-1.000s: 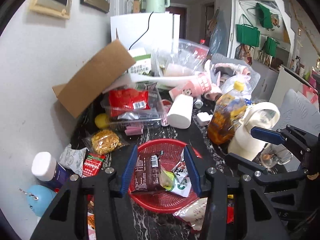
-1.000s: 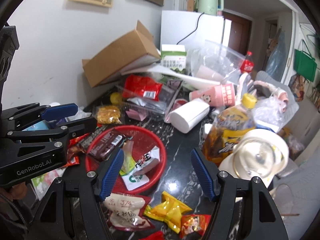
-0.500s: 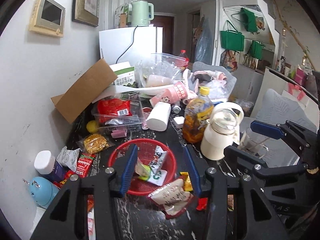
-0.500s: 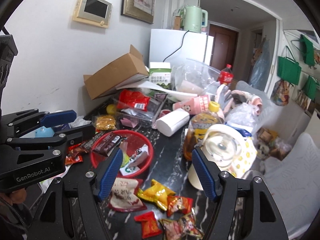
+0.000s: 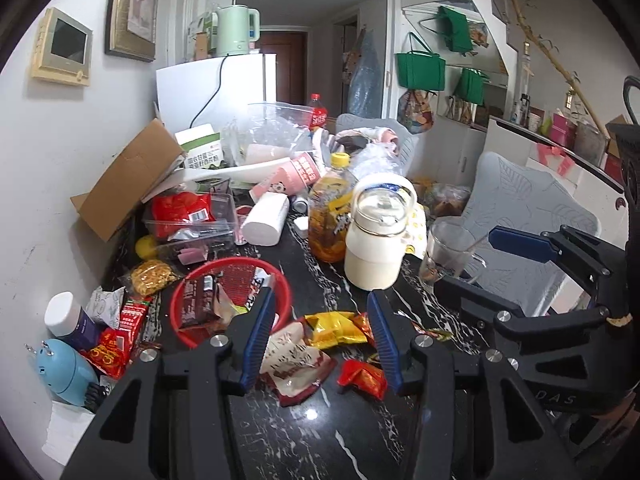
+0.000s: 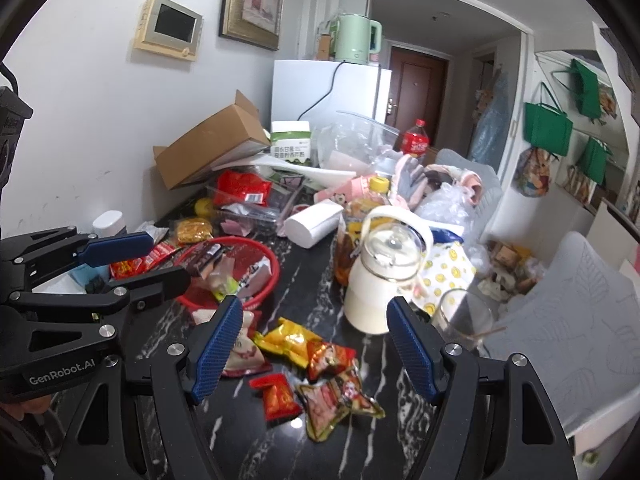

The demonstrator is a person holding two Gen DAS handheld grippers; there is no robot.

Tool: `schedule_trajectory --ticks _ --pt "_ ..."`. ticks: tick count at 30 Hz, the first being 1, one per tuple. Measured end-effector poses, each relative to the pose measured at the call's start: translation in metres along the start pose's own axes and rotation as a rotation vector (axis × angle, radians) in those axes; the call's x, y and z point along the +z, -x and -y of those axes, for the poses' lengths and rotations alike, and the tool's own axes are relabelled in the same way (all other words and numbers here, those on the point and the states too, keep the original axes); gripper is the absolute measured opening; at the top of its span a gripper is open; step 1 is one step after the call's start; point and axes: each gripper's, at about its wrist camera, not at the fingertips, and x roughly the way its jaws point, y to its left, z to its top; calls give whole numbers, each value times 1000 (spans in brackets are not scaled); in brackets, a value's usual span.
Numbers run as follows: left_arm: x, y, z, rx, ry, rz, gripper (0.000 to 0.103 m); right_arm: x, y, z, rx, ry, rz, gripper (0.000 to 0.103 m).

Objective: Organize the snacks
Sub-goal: 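Withdraw both tools from the basket toward the remaining snacks, then grasp the red packet with the left tool while the right tool grasps the brown nut packet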

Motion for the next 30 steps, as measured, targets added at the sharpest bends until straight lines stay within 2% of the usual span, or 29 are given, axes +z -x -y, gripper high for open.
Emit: schedule_trajectory --ticks 7,16,30 --pt "-18 4 16 -52 -21 -17 47 -25 10 9 -41 -28 -31 76" --pt "-40 -8 30 -91 -21 -77 47 -59 7 23 -50 -91 -91 76" --pt "-69 -52 35 -128 33 -191 47 -102 -25 40 -5 -151 -187 76"
